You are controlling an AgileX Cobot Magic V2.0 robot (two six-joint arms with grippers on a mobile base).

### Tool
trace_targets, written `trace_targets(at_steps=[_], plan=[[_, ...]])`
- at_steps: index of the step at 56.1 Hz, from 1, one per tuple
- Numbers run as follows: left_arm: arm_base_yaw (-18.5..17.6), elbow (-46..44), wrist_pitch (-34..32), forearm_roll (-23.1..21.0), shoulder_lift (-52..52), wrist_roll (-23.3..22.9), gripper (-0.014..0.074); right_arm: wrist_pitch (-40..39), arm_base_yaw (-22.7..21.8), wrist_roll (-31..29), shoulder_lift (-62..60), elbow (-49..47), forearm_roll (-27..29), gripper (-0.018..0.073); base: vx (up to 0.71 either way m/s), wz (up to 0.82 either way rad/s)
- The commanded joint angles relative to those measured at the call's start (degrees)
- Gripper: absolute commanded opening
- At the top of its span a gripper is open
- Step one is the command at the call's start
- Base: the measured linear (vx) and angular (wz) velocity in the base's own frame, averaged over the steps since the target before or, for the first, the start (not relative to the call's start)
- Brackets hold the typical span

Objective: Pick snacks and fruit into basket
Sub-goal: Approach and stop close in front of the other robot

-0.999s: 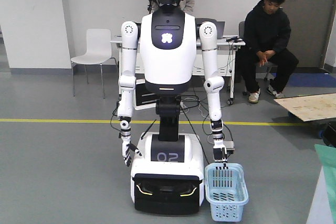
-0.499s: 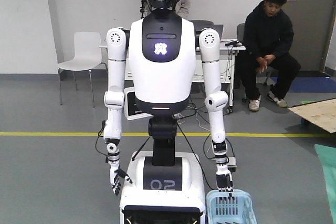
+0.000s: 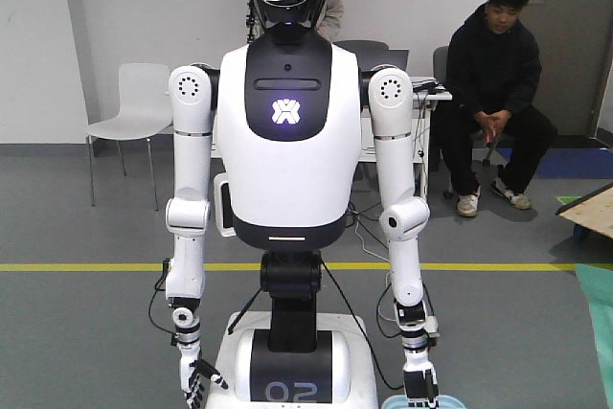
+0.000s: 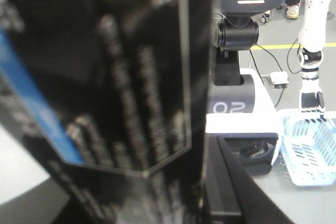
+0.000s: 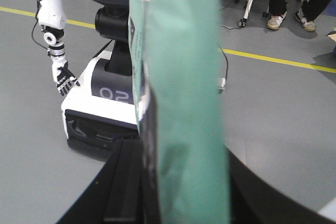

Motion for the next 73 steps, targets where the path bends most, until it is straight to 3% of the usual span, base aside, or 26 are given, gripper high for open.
trace_targets(at_steps=[1,73], plan=[[-0.03,-2.07,-5.27,0.53,0.29,-0.02,0.0199,-5.31,0.11,-0.44,0.19,-1.69,-0.42,-0.0008,0.34,-0.02],[-0.03,-2.07,-5.27,0.53,0.29,-0.02,0.0199,-5.31,0.11,-0.44,0.19,-1.69,-0.42,-0.0008,0.21,-0.01]])
